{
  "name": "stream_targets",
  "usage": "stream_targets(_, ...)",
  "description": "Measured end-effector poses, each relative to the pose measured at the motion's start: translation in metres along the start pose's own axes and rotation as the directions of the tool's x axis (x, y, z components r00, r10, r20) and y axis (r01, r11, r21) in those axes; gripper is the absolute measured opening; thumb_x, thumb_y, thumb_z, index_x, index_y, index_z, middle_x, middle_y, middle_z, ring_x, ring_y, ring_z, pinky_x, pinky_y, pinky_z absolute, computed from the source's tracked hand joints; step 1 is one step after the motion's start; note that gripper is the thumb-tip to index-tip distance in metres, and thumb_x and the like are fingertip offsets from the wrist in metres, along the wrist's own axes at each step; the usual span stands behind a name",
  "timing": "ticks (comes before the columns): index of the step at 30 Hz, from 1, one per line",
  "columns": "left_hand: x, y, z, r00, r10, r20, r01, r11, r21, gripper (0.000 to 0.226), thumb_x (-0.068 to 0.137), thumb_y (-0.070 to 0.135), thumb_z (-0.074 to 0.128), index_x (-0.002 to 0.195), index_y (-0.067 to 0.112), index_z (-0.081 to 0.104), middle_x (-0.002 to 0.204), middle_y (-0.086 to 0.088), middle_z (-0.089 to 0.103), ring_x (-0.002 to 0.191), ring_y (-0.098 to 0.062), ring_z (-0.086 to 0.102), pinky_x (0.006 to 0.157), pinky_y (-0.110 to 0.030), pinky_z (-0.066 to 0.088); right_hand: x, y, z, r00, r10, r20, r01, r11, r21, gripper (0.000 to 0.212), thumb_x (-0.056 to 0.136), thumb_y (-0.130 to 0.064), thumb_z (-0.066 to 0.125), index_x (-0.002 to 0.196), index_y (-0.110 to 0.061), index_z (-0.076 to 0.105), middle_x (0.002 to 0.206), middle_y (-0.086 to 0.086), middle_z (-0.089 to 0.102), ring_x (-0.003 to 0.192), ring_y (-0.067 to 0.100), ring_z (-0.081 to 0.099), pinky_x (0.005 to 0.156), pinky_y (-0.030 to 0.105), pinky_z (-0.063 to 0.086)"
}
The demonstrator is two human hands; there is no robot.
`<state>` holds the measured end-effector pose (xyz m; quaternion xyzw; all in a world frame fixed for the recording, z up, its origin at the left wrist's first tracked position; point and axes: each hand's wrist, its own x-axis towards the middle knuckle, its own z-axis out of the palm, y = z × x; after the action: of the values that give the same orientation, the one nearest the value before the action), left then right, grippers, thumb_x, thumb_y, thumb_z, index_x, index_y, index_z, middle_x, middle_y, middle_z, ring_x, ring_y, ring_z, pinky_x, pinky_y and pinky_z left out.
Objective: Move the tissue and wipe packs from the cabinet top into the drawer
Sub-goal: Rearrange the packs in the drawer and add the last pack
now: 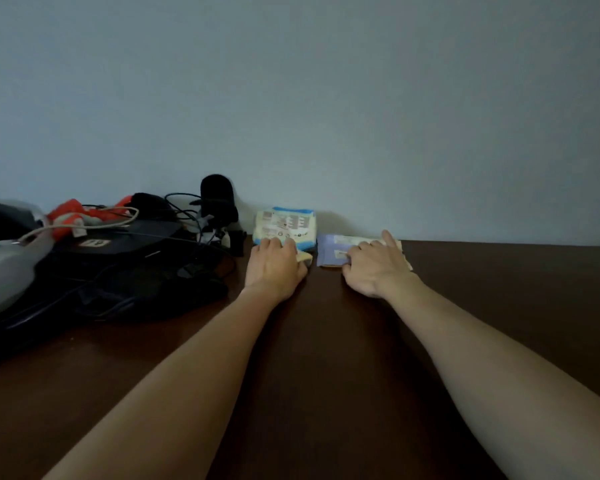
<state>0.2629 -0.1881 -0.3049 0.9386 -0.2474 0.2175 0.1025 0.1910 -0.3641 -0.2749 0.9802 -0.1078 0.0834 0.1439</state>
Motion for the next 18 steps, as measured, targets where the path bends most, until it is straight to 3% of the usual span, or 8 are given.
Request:
stream_targets(6, -0.109, 0.009, -0.062, 0.998, 0.0, 0.066, 0.008, 0.994, -0.113, 0.044, 0.087, 0.045, 0.058, 0.119, 0.016, 0.051, 0.117, -0.012, 0.055, 0.109, -0.03, 0.052, 0.088, -0.041, 0.044, -0.131, -0.017, -0.037, 0.998, -0.044, -0.051, 0.049, 0.993, 0.105, 0.043, 0.095, -0.046, 0.045, 0.128, -0.022, 0.057, 0.128, 0.005, 0.067, 0.123, 0.024, 0.059, 0.123, 0.05, 0.016)
stream_targets(8, -0.156, 0.019, -0.087, 0.996, 0.032, 0.086, -0.025, 0.996, -0.088, 0.044, 0.089, 0.043, 0.055, 0.12, 0.013, 0.049, 0.119, -0.013, 0.053, 0.111, -0.032, 0.051, 0.089, -0.042, 0.044, -0.188, -0.029, -0.046, 0.991, -0.055, -0.122, 0.078, 0.979, 0.19, 0.064, 0.092, -0.058, 0.044, 0.142, -0.019, 0.047, 0.131, 0.009, 0.066, 0.125, 0.027, 0.059, 0.122, 0.048, 0.02)
stream_targets(11, -0.229, 0.036, -0.119, 0.991, 0.119, 0.068, -0.116, 0.992, -0.05, 0.044, 0.091, 0.041, 0.046, 0.121, 0.01, 0.047, 0.12, -0.013, 0.054, 0.111, -0.033, 0.051, 0.087, -0.043, 0.042, -0.276, -0.046, -0.051, 0.968, -0.085, -0.237, 0.13, 0.975, 0.182, 0.098, 0.085, -0.085, 0.023, 0.154, -0.016, 0.038, 0.138, 0.014, 0.059, 0.128, 0.033, 0.053, 0.116, 0.048, 0.029)
stream_targets(13, -0.278, 0.04, -0.137, 0.989, 0.148, 0.011, -0.147, 0.989, -0.019, 0.045, 0.091, 0.039, 0.042, 0.126, 0.01, 0.047, 0.119, -0.012, 0.056, 0.108, -0.033, 0.051, 0.086, -0.043, 0.041, -0.324, -0.047, -0.054, 0.977, -0.094, -0.193, 0.13, 0.974, 0.183, 0.108, 0.077, -0.096, 0.018, 0.153, -0.022, 0.04, 0.137, 0.012, 0.052, 0.128, 0.033, 0.045, 0.112, 0.049, 0.03)
stream_targets(14, -0.301, 0.04, -0.144, 0.989, 0.144, -0.029, -0.145, 0.989, -0.018, 0.047, 0.092, 0.037, 0.042, 0.131, 0.011, 0.047, 0.12, -0.012, 0.056, 0.109, -0.032, 0.05, 0.087, -0.043, 0.04, -0.339, -0.045, -0.055, 0.983, -0.093, -0.161, 0.124, 0.974, 0.191, 0.107, 0.076, -0.097, 0.027, 0.152, -0.024, 0.039, 0.137, 0.01, 0.048, 0.129, 0.032, 0.041, 0.112, 0.05, 0.029)
stream_targets(16, -0.343, 0.042, -0.156, 0.986, 0.136, -0.101, -0.142, 0.988, -0.057, 0.052, 0.091, 0.034, 0.045, 0.138, 0.012, 0.046, 0.122, -0.012, 0.057, 0.11, -0.032, 0.049, 0.089, -0.043, 0.041, -0.361, -0.04, -0.058, 0.984, -0.11, -0.144, 0.14, 0.965, 0.222, 0.086, 0.082, -0.075, 0.059, 0.151, -0.025, 0.041, 0.138, 0.007, 0.042, 0.131, 0.032, 0.039, 0.109, 0.048, 0.035)
stream_targets(18, -0.383, 0.045, -0.161, 0.977, 0.131, -0.166, -0.155, 0.978, -0.14, 0.053, 0.089, 0.029, 0.047, 0.139, 0.012, 0.048, 0.126, -0.012, 0.058, 0.111, -0.032, 0.049, 0.09, -0.042, 0.042, -0.379, -0.041, -0.057, 0.969, -0.072, -0.238, 0.148, 0.936, 0.318, 0.058, 0.088, -0.025, 0.072, 0.141, -0.025, 0.05, 0.138, 0.004, 0.045, 0.124, 0.031, 0.049, 0.086, 0.044, 0.051)
